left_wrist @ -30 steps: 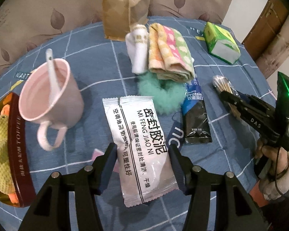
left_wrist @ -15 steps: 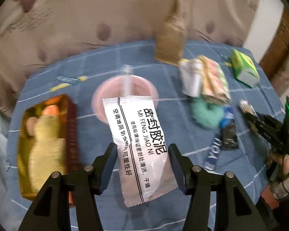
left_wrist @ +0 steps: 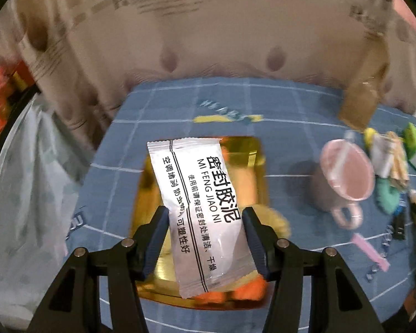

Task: Organize soft objects
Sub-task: 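Place the packet in the tin beside the duck with left while right holds swabs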

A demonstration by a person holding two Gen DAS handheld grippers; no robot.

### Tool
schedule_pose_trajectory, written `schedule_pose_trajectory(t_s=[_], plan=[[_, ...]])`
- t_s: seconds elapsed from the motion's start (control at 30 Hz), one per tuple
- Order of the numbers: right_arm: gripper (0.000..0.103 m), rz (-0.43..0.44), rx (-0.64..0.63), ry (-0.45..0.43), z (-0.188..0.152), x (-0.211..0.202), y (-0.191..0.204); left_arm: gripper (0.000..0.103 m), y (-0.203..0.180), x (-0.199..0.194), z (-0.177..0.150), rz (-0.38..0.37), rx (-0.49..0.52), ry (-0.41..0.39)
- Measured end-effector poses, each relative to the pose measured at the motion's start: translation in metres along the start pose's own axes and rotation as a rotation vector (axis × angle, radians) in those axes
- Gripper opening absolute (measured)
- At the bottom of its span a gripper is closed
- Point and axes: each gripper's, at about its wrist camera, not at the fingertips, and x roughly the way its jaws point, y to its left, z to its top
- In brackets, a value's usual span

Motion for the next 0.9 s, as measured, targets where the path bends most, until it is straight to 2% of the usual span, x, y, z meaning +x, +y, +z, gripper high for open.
schedule_pose_trajectory(t_s=[0.13, 0.4, 0.6, 0.83, 0.9], plan=[[0.027, -0.010, -0.011, 0.001, 0.000, 0.000, 0.002, 0.056, 0.025, 0.023, 0.000, 0.014, -0.009, 0.036], [0.027, -0.016, -0.016, 0.001, 0.000, 0.001, 0.003, 0.056, 0.048, 0.061, -0.003, 0.011, 0.004, 0.087], [0.028, -0.030, -0.027, 0.003, 0.000, 0.001, 0.004, 0.056, 0.044, 0.074, -0.005, -0.010, 0.087, 0.089], [0.030, -0.057, -0.055, 0.007, 0.000, 0.002, 0.010, 0.056, 0.043, 0.082, -0.004, -0.057, 0.133, 0.087], [0.030, -0.060, -0.058, 0.008, 0.000, 0.002, 0.011, 0.056, 0.042, 0.083, -0.003, -0.050, 0.146, 0.087]])
